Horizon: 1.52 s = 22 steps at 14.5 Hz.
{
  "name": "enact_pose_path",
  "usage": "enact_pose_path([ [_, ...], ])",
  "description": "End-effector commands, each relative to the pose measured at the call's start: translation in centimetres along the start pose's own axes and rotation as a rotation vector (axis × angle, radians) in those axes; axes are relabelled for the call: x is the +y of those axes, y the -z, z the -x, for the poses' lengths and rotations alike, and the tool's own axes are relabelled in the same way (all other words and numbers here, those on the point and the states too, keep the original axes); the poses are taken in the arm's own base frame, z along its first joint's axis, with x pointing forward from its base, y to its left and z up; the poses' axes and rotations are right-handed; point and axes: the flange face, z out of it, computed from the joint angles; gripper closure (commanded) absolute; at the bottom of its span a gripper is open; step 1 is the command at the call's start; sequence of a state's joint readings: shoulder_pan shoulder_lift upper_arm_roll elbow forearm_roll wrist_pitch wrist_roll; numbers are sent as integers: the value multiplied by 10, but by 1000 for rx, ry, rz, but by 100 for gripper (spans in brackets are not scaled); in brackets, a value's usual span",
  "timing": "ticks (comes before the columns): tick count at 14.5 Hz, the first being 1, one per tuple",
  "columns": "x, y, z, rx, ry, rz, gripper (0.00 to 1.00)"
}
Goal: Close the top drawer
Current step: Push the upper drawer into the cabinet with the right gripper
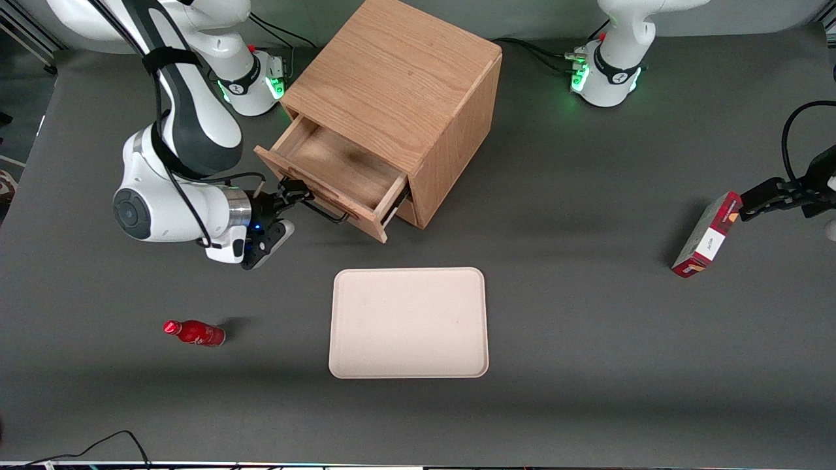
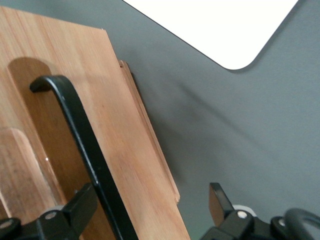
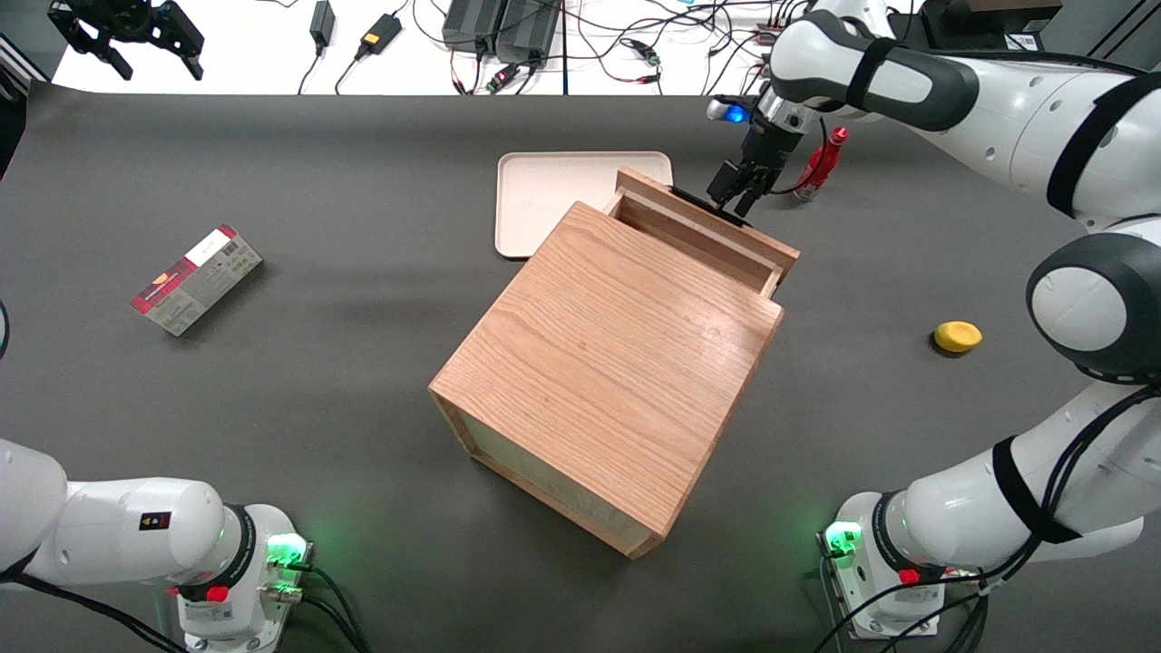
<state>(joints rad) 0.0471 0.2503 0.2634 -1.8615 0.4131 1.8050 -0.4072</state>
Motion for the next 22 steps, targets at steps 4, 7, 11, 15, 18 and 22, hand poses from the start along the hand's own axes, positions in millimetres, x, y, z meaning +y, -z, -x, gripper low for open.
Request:
enact_pose_path([
  [4, -34, -20, 23, 28, -43, -1, 0],
  [7, -52, -31, 35, 34, -59, -13, 0],
  [11, -78, -38, 43, 23, -74, 0, 0],
  [15, -101, -50, 52, 25, -85, -16, 0],
  [18, -105, -51, 52, 24, -100, -15, 0],
  [22, -104, -26, 39, 45, -51, 48, 0],
])
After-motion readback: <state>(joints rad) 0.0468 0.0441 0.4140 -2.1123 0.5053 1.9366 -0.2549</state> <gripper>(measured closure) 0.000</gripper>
